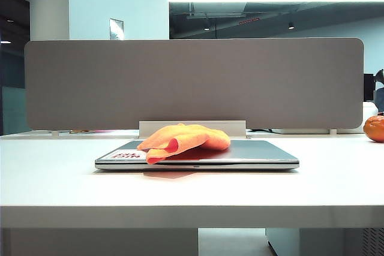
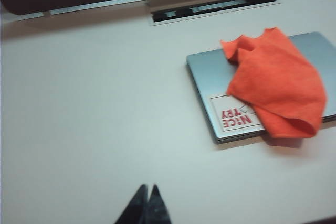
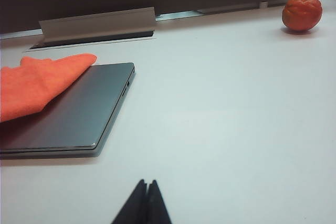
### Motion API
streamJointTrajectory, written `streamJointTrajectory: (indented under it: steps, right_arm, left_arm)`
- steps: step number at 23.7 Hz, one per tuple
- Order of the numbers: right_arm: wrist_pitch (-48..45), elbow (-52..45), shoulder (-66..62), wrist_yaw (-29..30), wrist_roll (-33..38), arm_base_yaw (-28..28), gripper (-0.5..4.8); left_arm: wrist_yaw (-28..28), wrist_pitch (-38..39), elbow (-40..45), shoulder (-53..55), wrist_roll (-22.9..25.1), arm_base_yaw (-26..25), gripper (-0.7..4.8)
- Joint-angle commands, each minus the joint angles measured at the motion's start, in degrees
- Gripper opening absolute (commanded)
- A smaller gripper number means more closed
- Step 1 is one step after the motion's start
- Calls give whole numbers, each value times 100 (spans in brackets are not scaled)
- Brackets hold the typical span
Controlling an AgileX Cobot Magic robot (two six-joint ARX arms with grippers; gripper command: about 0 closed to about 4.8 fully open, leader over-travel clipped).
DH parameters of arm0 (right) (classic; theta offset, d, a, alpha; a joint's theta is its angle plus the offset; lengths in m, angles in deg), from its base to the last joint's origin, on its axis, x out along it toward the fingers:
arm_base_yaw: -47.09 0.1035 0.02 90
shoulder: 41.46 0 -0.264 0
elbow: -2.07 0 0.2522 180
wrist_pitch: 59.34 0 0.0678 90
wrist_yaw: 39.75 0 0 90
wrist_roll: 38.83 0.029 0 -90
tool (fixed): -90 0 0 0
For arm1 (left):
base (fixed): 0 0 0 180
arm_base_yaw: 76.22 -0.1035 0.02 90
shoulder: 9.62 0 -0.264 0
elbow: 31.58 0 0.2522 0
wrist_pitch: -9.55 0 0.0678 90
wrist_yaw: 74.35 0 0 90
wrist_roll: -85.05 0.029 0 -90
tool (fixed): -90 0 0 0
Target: Pick up the orange rag and put it over the laptop.
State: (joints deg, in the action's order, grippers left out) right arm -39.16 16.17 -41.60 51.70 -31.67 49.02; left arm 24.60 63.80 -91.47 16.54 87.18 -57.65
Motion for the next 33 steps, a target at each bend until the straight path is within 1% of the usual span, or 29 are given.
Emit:
streamJointTrajectory:
  steps: [1,4,6,8,10,12,14,17,18,20,23,30,33]
  right_arm:
    - [-61,-20,9,-24,-11,4,-5]
    - [-61,-20,9,-24,-11,4,-5]
    - [-63,-20,9,-24,-11,4,-5]
    - [-59,-20,9,-24,-9,4,-5]
    - [-59,-20,9,-26,-11,4,-5]
    - [-59,-20,9,-26,-11,4,-5]
    - [-59,-20,9,-24,-11,4,-5]
    - [-59,-20,9,-26,-11,4,-5]
    - [-61,-20,9,-26,-11,4,-5]
    - [-61,-20,9,-26,-11,7,-5]
    - [-61,-20,9,-26,-11,4,-5]
    - [-61,-20,9,-26,-11,4,-5]
    - [-61,-20,9,-24,-11,4,-5]
  left_arm:
    - [155,-901,490,7,50,-17,-6]
    - [52,-1832,1204,-74,-4,-365,-6]
    - [-284,-2553,1886,-227,-378,-907,-6]
    - [-273,-2885,2269,-341,-592,-1158,-6]
    - [-302,-3136,2553,-452,-688,-1360,-6]
    - [-444,-3364,2857,-643,-791,-1622,-6]
    - [-533,-3528,3136,-898,-898,-1878,-6]
    - [-529,-3827,3532,-1325,-1019,-2100,-6]
    - [-533,-4083,3783,-1596,-1049,-2190,-6]
    - [-531,-4402,4079,-1888,-1078,-2251,-6]
    - [-533,-4599,4275,-2057,-1078,-2256,-6]
    - [-531,-4666,4566,-2470,-1073,-2256,-6]
    - [-533,-4533,4568,-2592,-1071,-2256,-6]
